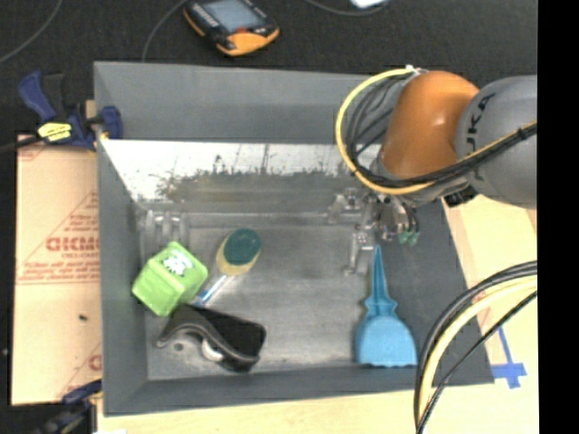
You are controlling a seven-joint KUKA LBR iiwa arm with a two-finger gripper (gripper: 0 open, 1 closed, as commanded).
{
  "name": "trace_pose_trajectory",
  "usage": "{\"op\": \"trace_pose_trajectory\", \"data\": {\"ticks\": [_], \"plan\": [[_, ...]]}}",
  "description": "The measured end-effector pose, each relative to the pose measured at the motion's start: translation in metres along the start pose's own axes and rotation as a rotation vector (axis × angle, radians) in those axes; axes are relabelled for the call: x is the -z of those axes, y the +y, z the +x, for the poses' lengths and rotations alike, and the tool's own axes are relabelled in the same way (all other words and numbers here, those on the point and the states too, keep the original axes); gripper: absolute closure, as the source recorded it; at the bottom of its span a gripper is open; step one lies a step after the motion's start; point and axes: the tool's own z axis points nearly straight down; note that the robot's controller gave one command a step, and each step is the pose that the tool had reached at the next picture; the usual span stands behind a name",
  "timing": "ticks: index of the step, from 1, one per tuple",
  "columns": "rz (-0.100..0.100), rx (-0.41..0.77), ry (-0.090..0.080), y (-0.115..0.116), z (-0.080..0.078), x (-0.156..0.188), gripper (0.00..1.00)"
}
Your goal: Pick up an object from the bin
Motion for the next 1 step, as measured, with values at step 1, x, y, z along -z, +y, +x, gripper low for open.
{"op": "trace_pose_trajectory", "data": {"ticks": [1], "plan": [[-0.002,-0.031,-0.01,0.0455,-0.0436,0.0381,0.0]]}}
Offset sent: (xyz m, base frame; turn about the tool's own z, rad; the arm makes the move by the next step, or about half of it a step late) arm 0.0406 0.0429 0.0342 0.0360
